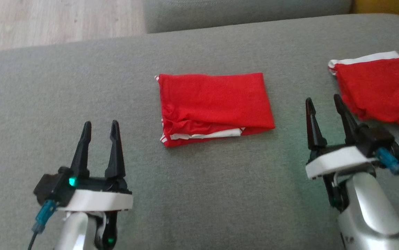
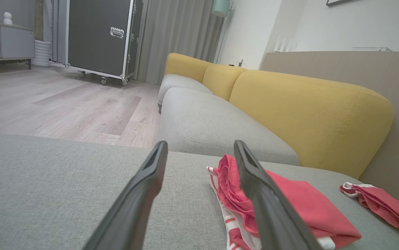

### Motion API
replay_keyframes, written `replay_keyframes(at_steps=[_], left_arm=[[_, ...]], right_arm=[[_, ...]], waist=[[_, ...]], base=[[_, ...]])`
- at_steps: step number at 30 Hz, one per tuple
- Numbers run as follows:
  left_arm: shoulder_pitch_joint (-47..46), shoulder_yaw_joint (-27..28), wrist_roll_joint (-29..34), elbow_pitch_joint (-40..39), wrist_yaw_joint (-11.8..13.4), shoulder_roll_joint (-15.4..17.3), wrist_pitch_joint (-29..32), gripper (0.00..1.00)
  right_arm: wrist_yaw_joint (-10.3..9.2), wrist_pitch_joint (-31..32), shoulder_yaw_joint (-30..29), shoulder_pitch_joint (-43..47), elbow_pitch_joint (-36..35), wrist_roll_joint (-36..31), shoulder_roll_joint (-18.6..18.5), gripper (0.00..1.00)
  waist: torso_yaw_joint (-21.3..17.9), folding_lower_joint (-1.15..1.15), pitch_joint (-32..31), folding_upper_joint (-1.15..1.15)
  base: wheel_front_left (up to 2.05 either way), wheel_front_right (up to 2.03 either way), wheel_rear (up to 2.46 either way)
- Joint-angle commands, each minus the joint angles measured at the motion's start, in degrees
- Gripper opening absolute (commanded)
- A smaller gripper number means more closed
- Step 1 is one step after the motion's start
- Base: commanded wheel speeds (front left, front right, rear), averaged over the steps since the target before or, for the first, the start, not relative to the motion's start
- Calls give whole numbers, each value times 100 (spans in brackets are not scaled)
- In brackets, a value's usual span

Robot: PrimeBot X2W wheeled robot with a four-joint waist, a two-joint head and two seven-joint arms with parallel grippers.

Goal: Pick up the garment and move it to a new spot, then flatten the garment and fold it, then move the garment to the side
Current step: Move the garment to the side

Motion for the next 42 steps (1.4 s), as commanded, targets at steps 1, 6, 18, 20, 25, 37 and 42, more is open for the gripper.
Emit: replay_keyframes(at_steps=[1,6,18,20,25,37,42], left_arm=[[-282,135,6,-166,9,21,-29,100],[-429,-47,-30,-111,9,21,-29,100],[-654,-275,-115,23,9,21,-29,100],[-643,-278,-113,28,9,21,-29,100],[-624,-268,-101,42,9,21,-29,100],[-509,-262,-78,7,9,20,-29,100],[-400,-327,-77,-62,9,20,-29,100]], right_arm=[[-4,-5,138,-316,-102,89,36,100],[-4,372,263,-897,735,453,36,100],[-4,1206,555,-2046,3036,986,37,100],[-4,1260,650,-2128,3314,1017,37,100],[-4,1190,930,-2257,3746,1057,37,0],[-4,203,1286,-2607,3970,170,33,0],[-4,43,1429,-2641,3771,-382,-83,0]], waist=[[111,0,114,0],[409,0,349,0],[1033,0,580,0],[1063,0,568,0],[1068,0,517,0],[587,0,165,0],[257,0,-67,0]], base=[[0,0,0],[0,0,0],[0,0,0],[0,0,0],[0,0,0],[0,0,0],[0,0,0]])
